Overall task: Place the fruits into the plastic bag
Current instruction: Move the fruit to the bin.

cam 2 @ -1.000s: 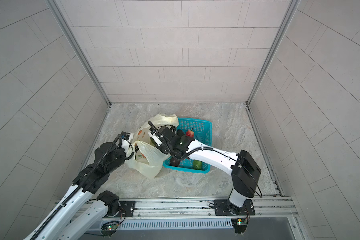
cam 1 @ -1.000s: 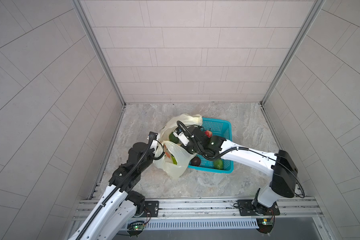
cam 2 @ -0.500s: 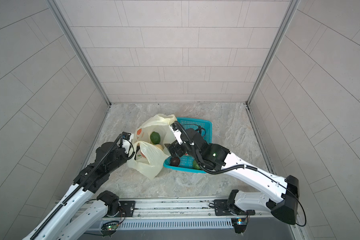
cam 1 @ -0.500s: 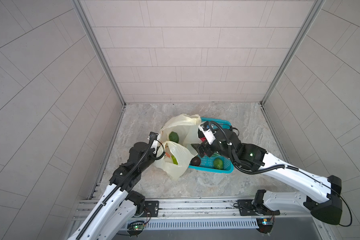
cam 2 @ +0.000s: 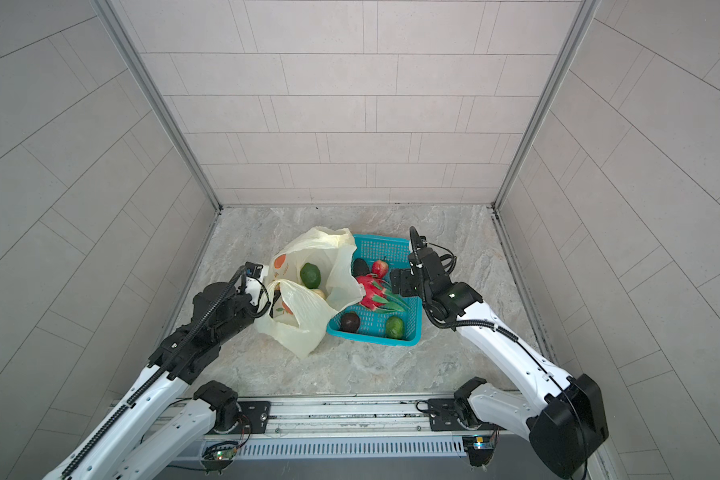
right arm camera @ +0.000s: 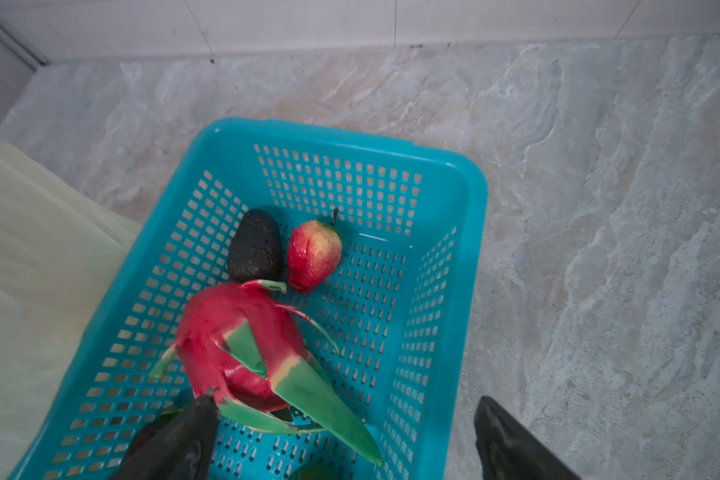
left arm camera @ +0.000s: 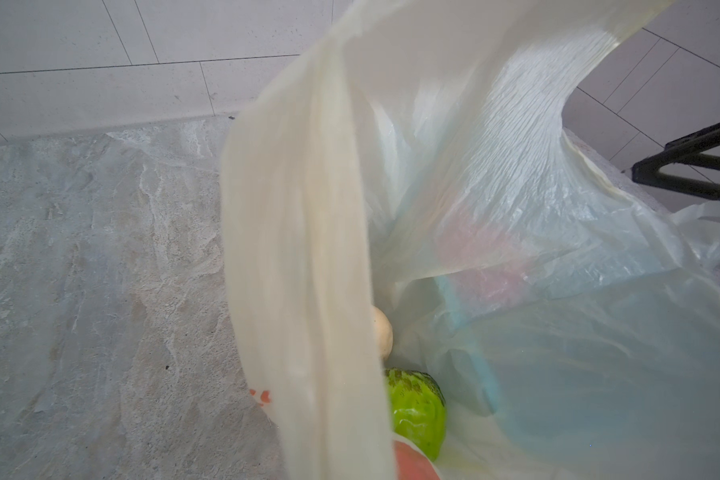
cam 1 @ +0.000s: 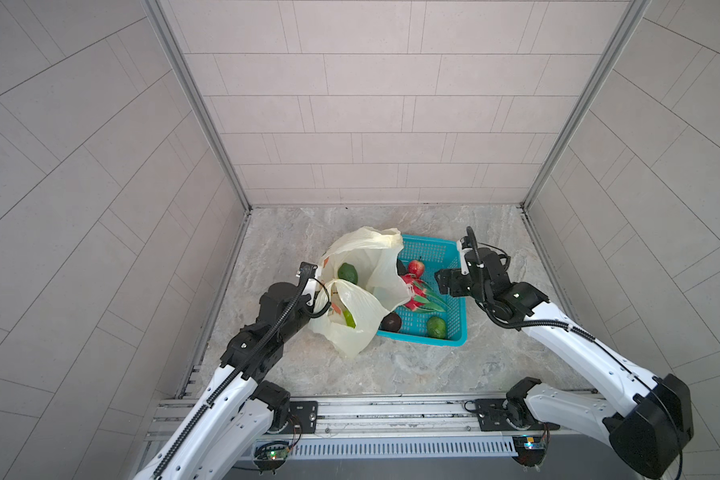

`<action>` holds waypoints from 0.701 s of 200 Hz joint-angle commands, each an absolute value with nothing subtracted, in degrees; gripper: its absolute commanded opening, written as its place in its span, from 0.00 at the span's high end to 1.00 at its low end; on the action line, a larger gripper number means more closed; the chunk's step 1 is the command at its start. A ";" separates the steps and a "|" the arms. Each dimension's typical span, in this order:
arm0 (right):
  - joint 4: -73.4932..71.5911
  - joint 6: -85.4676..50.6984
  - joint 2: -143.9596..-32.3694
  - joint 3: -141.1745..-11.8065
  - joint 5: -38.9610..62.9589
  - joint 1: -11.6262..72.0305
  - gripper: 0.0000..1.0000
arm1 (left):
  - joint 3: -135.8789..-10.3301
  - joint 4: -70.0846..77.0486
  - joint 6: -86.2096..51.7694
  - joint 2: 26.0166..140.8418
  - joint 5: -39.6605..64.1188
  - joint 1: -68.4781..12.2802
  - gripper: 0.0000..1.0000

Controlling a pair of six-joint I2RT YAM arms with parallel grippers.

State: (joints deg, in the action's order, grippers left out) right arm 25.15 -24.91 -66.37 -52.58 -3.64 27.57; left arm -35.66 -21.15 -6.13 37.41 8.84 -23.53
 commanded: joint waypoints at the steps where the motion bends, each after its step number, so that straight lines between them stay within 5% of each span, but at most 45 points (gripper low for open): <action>1: 28.84 -25.43 -70.56 -55.57 -1.26 27.39 0.10 | -35.86 -20.03 -5.27 36.89 8.54 -23.20 1.00; 140: 27.55 -40.55 -108.86 -82.01 7.14 22.56 0.16 | -32.78 -18.29 -5.32 34.72 8.44 -23.19 1.00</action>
State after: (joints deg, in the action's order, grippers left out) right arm 25.17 -37.10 -106.19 -79.55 5.34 23.64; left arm -33.47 -19.68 -5.91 35.59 8.80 -23.53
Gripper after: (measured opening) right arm 0.846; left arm 0.046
